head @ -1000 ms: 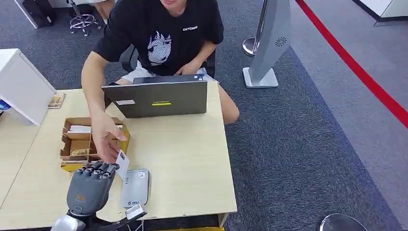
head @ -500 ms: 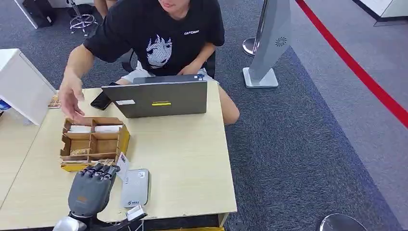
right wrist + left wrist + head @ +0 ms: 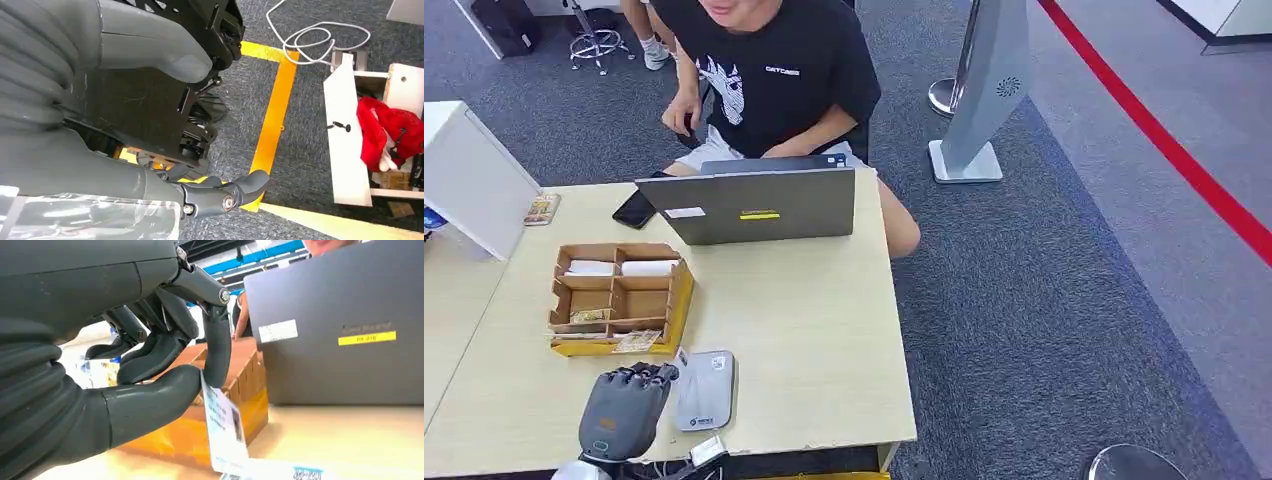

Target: Pass the card to the sensor for recognition and then transmit it.

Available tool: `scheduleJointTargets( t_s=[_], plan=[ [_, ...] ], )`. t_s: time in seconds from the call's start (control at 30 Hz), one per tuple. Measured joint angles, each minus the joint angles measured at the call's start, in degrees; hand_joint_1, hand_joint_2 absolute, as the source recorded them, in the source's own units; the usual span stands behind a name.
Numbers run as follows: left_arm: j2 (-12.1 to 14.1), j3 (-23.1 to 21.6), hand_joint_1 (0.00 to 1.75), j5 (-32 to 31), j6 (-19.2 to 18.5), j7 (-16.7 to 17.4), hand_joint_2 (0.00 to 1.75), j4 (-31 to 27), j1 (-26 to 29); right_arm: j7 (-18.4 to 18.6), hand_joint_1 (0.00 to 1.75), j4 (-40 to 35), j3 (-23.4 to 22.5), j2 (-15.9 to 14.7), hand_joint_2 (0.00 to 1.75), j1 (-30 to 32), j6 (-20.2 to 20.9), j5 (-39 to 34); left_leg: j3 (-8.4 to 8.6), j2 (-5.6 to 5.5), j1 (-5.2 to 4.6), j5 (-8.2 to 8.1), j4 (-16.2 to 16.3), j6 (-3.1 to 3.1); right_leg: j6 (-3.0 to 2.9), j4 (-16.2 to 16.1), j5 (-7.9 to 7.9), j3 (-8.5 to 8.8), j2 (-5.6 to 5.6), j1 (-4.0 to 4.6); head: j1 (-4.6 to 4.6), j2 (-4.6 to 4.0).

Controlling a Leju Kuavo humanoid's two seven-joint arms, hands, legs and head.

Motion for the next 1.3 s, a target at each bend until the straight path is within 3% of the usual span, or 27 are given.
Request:
scheduleJointTargets(
  t_s=[0.4, 0.57, 0.8, 1.3],
  plan=[
    [0.2, 0.0, 1.75, -0.5, 1.2, 0.7, 1.75, -0.1, 0.0, 0.0, 0.00, 0.0, 0.0, 0.0, 1.75, 0.0, -0.1, -0.1, 0.00, 0.00, 0.00, 0.01, 0.0, 0.00, 0.00, 0.0, 0.00, 0.00, 0.00, 0.00, 0.00, 0.00],
    [0.8, 0.8, 1.75, -0.4, 2.2, 0.8, 1.75, -5.9, -0.2, -1.1, 0.00, 0.0, 0.0, 0.0, 1.75, 0.3, 0.2, 0.0, 0.00, 0.00, 0.01, 0.01, 0.0, 0.00, 0.00, 0.0, 0.00, 0.00, 0.00, 0.00, 0.00, -0.02],
    [2.8, 3.8, 1.75, 2.5, -0.8, 1.1, 1.75, -11.6, -5.0, -1.0, 0.00, 0.0, 0.1, 0.0, 1.75, 0.4, 0.7, 0.5, 0.01, -0.02, 0.03, 0.07, 0.0, -0.06, -0.02, 0.0, 0.02, 0.01, -0.01, 0.02, 0.00, 0.00],
    [5.1, 12.6, 1.75, 11.2, -4.5, 1.4, 1.75, -10.8, -13.5, -0.8, 0.00, 0.0, 0.9, 0.0, 1.75, 0.4, 1.3, 1.2, 0.00, -0.01, 0.04, 0.08, 0.0, -0.05, -0.03, 0.0, 0.04, 0.00, 0.01, 0.02, 0.00, -0.02]
  ],
)
